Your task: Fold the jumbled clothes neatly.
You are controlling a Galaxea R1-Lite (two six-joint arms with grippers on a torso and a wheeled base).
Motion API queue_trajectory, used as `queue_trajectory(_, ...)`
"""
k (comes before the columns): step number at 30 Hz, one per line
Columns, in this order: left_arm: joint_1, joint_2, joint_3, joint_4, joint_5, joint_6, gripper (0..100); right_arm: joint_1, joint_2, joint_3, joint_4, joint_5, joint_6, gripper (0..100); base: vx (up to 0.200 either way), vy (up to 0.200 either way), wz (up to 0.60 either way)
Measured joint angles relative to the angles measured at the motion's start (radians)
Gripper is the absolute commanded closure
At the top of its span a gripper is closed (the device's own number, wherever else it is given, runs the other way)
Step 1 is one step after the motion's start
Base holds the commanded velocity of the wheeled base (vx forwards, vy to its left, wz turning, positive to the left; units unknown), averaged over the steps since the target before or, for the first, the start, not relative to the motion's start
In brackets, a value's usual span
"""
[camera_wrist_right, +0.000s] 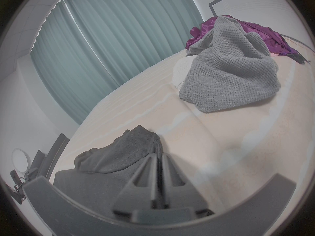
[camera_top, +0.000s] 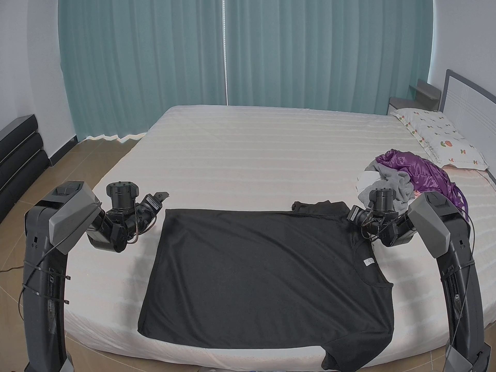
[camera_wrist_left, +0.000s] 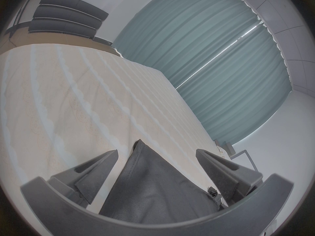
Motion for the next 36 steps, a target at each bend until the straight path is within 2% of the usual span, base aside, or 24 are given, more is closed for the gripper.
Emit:
queue_trajectory(5, 0.000, 0.001, 0.000, 0.000, 0.000, 0.001, 0, -0.005, 0.010, -0.029, -0.001, -0.019, 0.026, 100, 0.000, 0.000, 0.00)
queue_trajectory(23, -0.001, 0.003, -0.002, 0.000, 0.002, 0.002, 0, -0.018, 0.036, -0.104, -0.005, -0.074, 0.028, 100, 0.000, 0.000, 0.00)
queue_trajectory(36, -0.001, 0.004, -0.002, 0.001, 0.002, 0.002, 0, -0.026, 0.051, -0.135, -0.005, -0.080, 0.029, 100, 0.000, 0.000, 0.00)
